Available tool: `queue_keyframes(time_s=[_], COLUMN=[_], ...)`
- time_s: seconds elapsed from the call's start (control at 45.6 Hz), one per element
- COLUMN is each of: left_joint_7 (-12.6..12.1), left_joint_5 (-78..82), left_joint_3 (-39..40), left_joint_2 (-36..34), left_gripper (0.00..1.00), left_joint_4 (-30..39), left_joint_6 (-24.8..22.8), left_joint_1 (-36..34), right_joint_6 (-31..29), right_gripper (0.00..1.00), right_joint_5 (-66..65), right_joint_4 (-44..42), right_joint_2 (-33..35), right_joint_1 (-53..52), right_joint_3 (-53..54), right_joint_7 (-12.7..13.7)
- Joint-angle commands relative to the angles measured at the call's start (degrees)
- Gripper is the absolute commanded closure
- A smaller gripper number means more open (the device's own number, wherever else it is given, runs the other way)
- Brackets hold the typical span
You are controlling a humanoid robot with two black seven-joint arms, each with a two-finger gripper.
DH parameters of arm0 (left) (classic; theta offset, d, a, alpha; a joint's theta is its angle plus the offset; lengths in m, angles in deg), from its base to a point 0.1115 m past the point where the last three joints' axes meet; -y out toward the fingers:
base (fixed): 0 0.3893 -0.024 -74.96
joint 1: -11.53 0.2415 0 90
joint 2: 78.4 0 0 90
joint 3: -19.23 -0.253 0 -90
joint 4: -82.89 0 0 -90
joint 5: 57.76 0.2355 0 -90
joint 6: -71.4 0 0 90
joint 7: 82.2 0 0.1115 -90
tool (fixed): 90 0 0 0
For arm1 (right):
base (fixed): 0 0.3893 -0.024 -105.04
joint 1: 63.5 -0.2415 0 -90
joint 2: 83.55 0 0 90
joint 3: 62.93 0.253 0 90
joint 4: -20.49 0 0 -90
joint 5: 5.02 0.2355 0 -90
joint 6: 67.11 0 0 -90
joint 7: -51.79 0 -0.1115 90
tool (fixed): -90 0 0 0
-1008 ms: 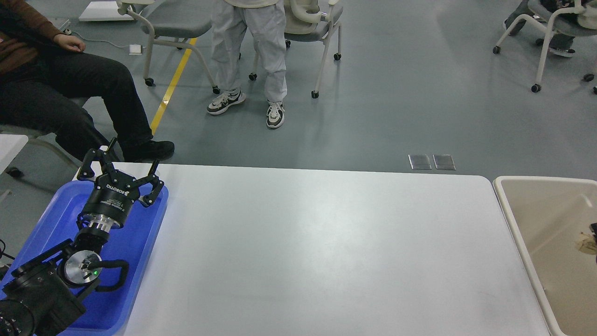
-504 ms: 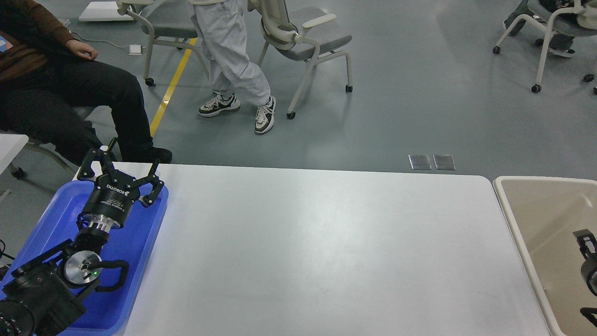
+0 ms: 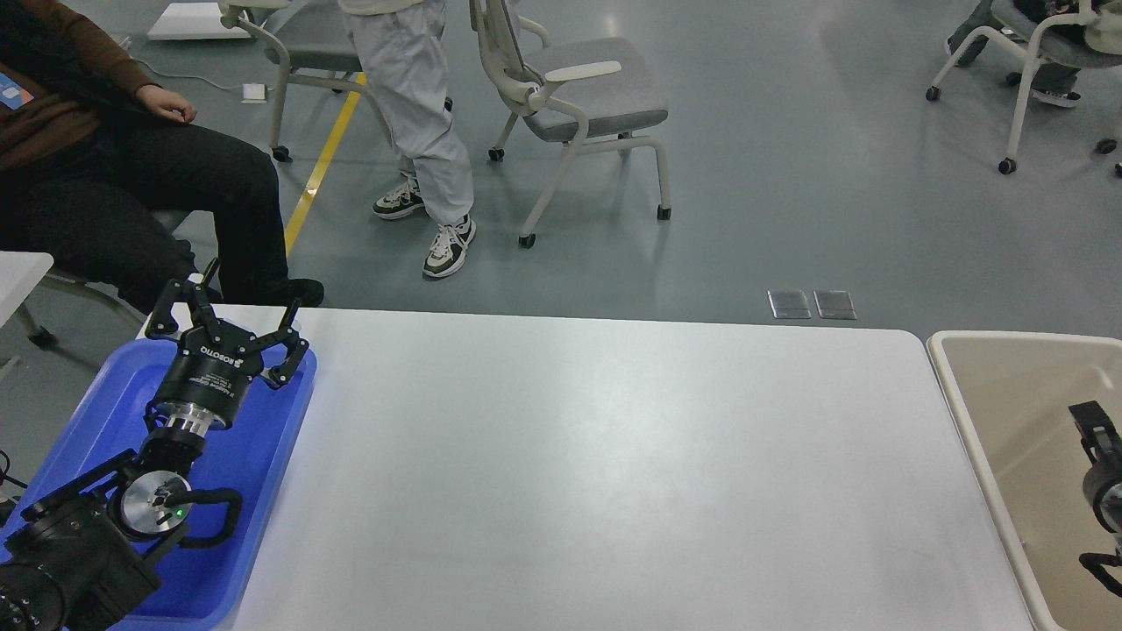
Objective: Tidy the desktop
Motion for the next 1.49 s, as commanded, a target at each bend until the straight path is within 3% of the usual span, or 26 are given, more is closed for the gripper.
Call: queue_keyframes(time_s=[0.0, 0.241, 0.482, 0.657, 0.767, 0.92, 1.096, 1.468], left_joint_7=[0.0, 0.0, 0.09, 0.09, 0.09, 0.09, 0.09, 0.09], left_joint_5=[0.0, 0.0, 0.0, 0.0, 0.0, 0.0, 0.0, 0.0], left_joint_3=[0.0, 0.0, 0.09, 0.09, 0.09, 0.09, 0.09, 0.09], left_joint_2=[0.0, 0.0, 0.0, 0.0, 0.0, 0.0, 0.0, 0.0], left_gripper=[0.02, 0.02, 0.02, 0.02, 0.02, 0.02, 0.02, 0.02], left_joint_4=[-0.01, -0.01, 0.08, -0.01, -0.01, -0.01, -0.01, -0.01], left_joint_6=[0.04, 0.04, -0.05, 0.04, 0.04, 0.04, 0.04, 0.04], left_joint_1=[-0.04, -0.04, 0.05, 0.05, 0.05, 0.05, 0.05, 0.05], right_joint_6=[-0.15, -1.21, -1.38, -1.56, -1.65, -2.61, -2.97, -2.97], right_gripper=[0.01, 0.01, 0.0, 0.0, 0.01, 0.01, 0.0, 0.01], right_joint_5=[0.03, 0.11, -0.06, -1.03, -1.03, -1.64, -6.56, -7.01], right_joint_4=[0.08, 7.1, 35.48, 45.34, 49.56, 56.59, 57.65, 56.51], right_joint_2=[-0.08, 5.89, 20.66, 22.43, 21.9, 20.23, 16.19, -0.24], right_joint_1=[-5.33, -14.38, -21.24, -21.68, -19.49, -12.38, -6.48, 10.13], right_joint_3=[10.19, 21.36, 35.77, 41.49, 45.09, 50.37, 51.69, 56.52], right_joint_7=[-0.01, -0.01, -0.27, -0.89, -2.55, -6.95, -12.84, -13.02])
